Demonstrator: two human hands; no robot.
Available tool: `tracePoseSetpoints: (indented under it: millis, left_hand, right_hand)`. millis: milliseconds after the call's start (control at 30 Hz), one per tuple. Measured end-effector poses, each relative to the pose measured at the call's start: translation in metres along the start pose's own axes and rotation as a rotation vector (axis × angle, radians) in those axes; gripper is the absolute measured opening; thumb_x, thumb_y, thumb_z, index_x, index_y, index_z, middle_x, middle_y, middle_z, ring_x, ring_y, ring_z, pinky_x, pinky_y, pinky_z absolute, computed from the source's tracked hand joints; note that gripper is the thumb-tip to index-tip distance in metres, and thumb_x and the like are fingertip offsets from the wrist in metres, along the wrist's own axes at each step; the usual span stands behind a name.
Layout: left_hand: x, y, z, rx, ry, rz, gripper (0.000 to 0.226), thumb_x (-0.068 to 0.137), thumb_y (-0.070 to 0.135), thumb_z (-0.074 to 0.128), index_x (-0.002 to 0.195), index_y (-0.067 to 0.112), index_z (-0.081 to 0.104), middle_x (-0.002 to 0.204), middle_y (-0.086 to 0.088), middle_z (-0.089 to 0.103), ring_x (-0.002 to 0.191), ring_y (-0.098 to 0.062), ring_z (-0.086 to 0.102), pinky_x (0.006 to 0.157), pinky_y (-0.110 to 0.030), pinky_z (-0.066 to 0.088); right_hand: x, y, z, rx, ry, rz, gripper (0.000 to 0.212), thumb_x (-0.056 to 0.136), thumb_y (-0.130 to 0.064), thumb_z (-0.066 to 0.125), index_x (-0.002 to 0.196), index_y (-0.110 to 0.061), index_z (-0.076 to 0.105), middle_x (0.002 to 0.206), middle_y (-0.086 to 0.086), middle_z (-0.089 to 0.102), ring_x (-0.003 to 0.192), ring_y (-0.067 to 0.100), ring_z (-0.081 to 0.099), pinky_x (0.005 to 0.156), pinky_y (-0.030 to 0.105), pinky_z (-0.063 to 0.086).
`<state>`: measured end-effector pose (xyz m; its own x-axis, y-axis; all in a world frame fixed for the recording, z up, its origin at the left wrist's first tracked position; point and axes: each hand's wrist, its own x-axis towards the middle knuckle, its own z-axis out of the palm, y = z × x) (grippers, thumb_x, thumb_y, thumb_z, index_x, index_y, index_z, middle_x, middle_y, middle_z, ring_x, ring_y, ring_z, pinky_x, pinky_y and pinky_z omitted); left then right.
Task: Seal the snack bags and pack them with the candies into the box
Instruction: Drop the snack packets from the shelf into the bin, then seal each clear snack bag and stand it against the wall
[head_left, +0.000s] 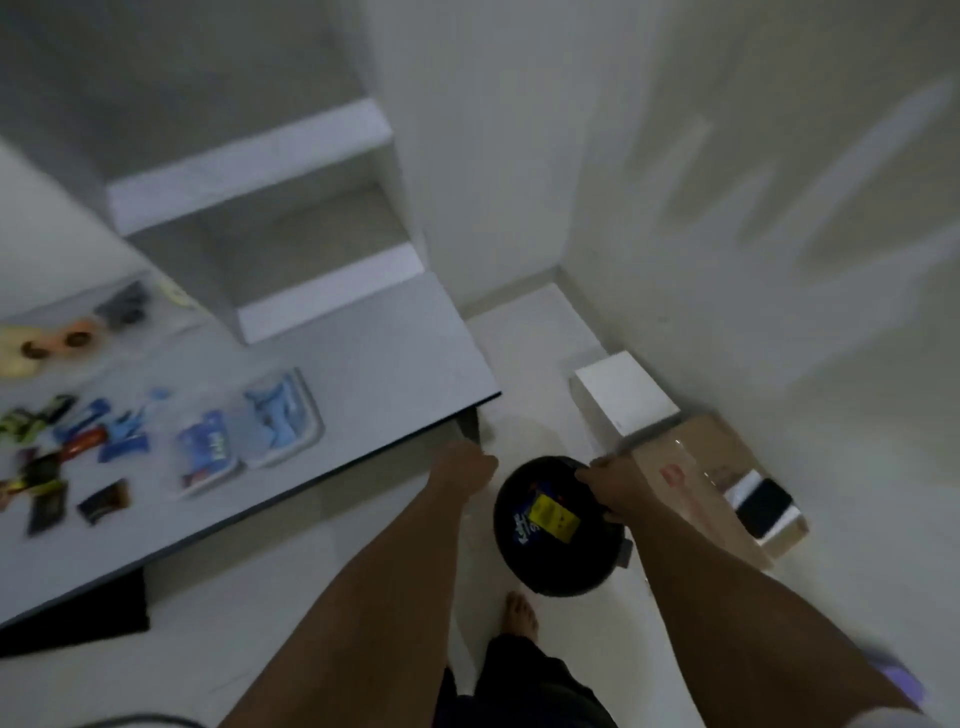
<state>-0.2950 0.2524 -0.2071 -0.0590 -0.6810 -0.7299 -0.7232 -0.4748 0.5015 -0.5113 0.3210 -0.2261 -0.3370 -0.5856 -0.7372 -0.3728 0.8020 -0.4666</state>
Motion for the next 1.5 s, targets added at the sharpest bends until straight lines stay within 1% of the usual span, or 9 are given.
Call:
tracePoseSetpoints:
  millis: [133,300,400,500,633,867,967,1200,1500]
  left_hand:
    - [-0.018,-0.025,-0.062,-0.161,0.165,0.007,0.016,0.091,0.013,0.059,0.077,0.008,0.053,0.078,-0.007,0.054,0.071,-0.02,0.053,0.061,-0.026,0.041]
    - [-0.045,-0.076,-0.148,-0.216,0.295,0.005,0.032,0.088,0.017,0.059,0.06,0.008,0.046,0.068,-0.007,0.052,0.072,-0.027,0.059,0.065,-0.03,0.044]
    - [-0.061,-0.119,-0.202,-0.286,0.376,-0.005,0.03,0.091,0.025,0.061,0.103,-0.002,0.069,0.108,-0.019,0.069,0.106,-0.036,0.065,0.089,-0.04,0.057]
    - [-0.084,-0.17,-0.251,-0.258,0.419,-0.047,0.035,0.094,0.021,0.06,0.122,0.002,0.065,0.125,-0.017,0.065,0.114,-0.034,0.063,0.089,-0.034,0.056]
    - [-0.099,-0.241,-0.307,-0.325,0.472,-0.102,0.028,0.093,0.017,0.059,0.115,0.001,0.065,0.12,-0.018,0.064,0.106,-0.032,0.064,0.066,-0.033,0.059]
    - [-0.135,-0.337,-0.377,-0.488,0.548,-0.109,0.025,0.09,0.016,0.061,0.109,0.0,0.066,0.108,-0.017,0.065,0.103,-0.033,0.065,0.078,-0.042,0.058]
    - [-0.138,-0.373,-0.395,-0.539,0.563,-0.14,0.027,0.09,0.022,0.062,0.11,0.003,0.066,0.112,-0.019,0.066,0.103,-0.034,0.064,0.083,-0.045,0.057]
    - [-0.122,-0.409,-0.415,-0.535,0.547,-0.174,0.02,0.092,0.026,0.063,0.104,0.01,0.064,0.112,-0.017,0.064,0.105,-0.035,0.063,0.085,-0.045,0.059]
    - [-0.082,-0.417,-0.432,-0.554,0.492,-0.196,0.022,0.091,0.024,0.063,0.103,0.006,0.068,0.104,-0.017,0.067,0.1,-0.035,0.065,0.083,-0.045,0.058]
  right_hand:
    - [0.001,-0.046,0.034,-0.05,0.019,-0.136,0.042,0.091,-0.02,0.067,0.116,0.013,0.062,0.118,0.028,0.065,0.096,0.033,0.063,0.083,0.04,0.055]
    - [-0.028,-0.129,0.091,-0.063,0.013,-0.281,0.04,0.089,-0.024,0.07,0.125,-0.008,0.064,0.121,0.016,0.066,0.095,0.03,0.062,0.081,0.04,0.058]
    - [-0.05,-0.174,0.135,-0.077,-0.004,-0.389,0.041,0.089,-0.021,0.071,0.127,-0.006,0.064,0.126,0.013,0.065,0.099,0.026,0.06,0.091,0.036,0.053]
    - [-0.077,-0.209,0.186,-0.075,-0.019,-0.461,0.041,0.088,-0.02,0.071,0.126,-0.007,0.065,0.124,0.011,0.066,0.1,0.023,0.061,0.091,0.03,0.051]
    - [-0.11,-0.243,0.257,-0.103,-0.012,-0.512,0.03,0.086,-0.021,0.072,0.114,-0.01,0.071,0.116,0.008,0.069,0.105,0.027,0.065,0.093,0.033,0.053]
    - [-0.155,-0.299,0.369,-0.141,-0.02,-0.572,0.019,0.086,-0.014,0.068,0.091,0.004,0.073,0.073,0.01,0.063,0.076,0.029,0.064,0.079,0.045,0.057]
    - [-0.173,-0.309,0.405,-0.164,-0.023,-0.59,0.01,0.084,-0.012,0.065,0.077,-0.011,0.072,0.072,0.006,0.063,0.082,0.03,0.066,0.078,0.041,0.057]
    - [-0.179,-0.318,0.443,-0.196,-0.03,-0.567,0.013,0.088,-0.01,0.064,0.075,-0.013,0.066,0.084,0.011,0.067,0.081,0.026,0.062,0.08,0.043,0.055]
    - [-0.151,-0.346,0.468,-0.209,0.027,-0.532,0.015,0.091,-0.019,0.063,0.099,-0.01,0.073,0.102,0.011,0.073,0.093,0.026,0.066,0.086,0.03,0.052]
